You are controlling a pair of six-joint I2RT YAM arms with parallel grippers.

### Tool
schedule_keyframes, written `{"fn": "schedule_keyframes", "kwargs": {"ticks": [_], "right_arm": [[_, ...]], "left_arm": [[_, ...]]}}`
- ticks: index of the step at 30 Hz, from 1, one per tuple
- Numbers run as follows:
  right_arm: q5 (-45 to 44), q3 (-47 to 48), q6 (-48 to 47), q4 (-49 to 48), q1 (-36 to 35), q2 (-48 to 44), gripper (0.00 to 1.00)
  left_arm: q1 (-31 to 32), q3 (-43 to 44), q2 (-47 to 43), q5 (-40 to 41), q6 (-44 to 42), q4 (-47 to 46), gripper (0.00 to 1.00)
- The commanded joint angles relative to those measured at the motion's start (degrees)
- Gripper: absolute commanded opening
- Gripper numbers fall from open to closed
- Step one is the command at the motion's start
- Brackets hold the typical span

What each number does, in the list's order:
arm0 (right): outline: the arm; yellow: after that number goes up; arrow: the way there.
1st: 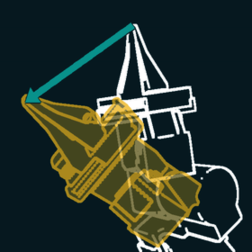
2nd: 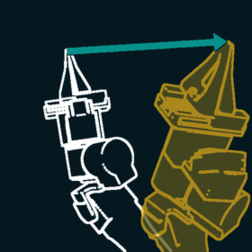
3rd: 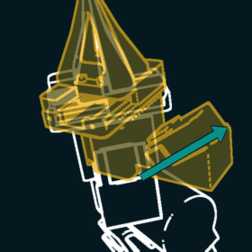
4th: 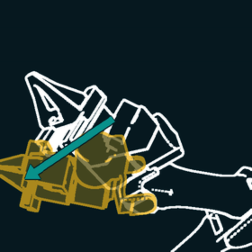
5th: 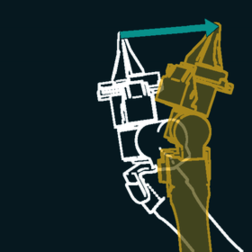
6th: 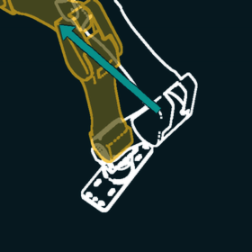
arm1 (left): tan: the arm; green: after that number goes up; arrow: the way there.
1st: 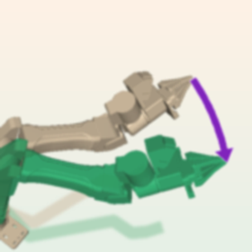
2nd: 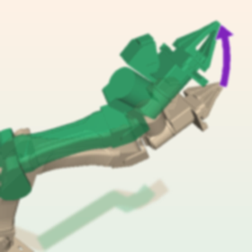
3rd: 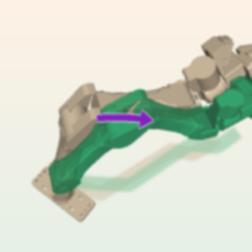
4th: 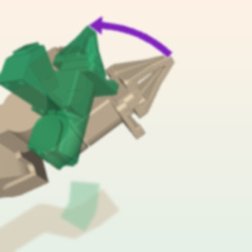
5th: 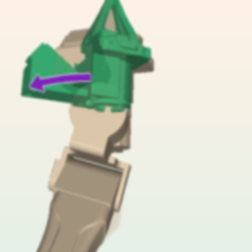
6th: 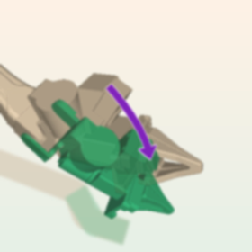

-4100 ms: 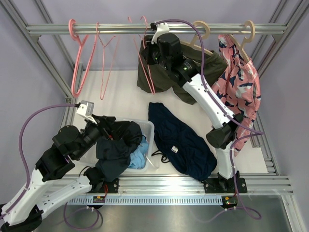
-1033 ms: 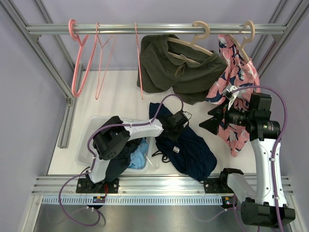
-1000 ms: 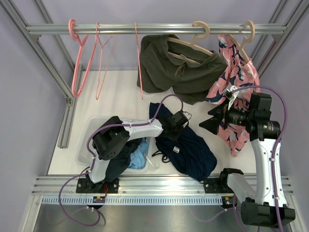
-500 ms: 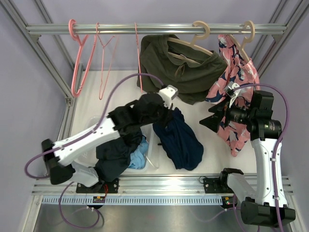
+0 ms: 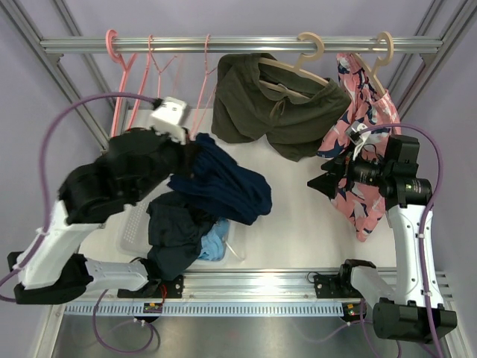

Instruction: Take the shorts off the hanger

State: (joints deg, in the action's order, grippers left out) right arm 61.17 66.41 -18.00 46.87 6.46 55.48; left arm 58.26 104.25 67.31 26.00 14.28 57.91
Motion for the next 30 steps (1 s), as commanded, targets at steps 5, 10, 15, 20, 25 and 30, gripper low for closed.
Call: {"fn": "schedule_keyframes", "kwargs": {"ticks": [5,10,15,20,25,30], "right_arm": [[1.85,1.88,1.04,-3.01,0.4,1.64,1.0],[1.5,1.79,0.95,-3.45,0.4,2.17,1.0],[1.24,1.44,1.3,-3.89,0.4,2.35,0.99],[0.97,1.26,1.3,-3.98,0.4,2.52,0.99],[0.53,1.26,0.51,-3.46,0.4,2.35,1.0],[-0.08,0.56,-0.1,-2.93,0.4,1.82,1.0]], "left_arm": [[-0.16,10.0,-6.49,17.5,-4.96,4.4,0.0],[-0.08,15.63,-6.83,22.33,-6.81,7.39,0.0],[-0.08,11.78,-8.86,23.49,-6.99,5.2,0.0],[-0.08,5.28,-9.13,20.32,-5.85,2.48,0.0],[-0.08,-0.96,-10.18,16.82,-1.11,0.1,0.0],[-0.08,-9.22,-13.86,12.77,8.01,0.45,0.0]]}}
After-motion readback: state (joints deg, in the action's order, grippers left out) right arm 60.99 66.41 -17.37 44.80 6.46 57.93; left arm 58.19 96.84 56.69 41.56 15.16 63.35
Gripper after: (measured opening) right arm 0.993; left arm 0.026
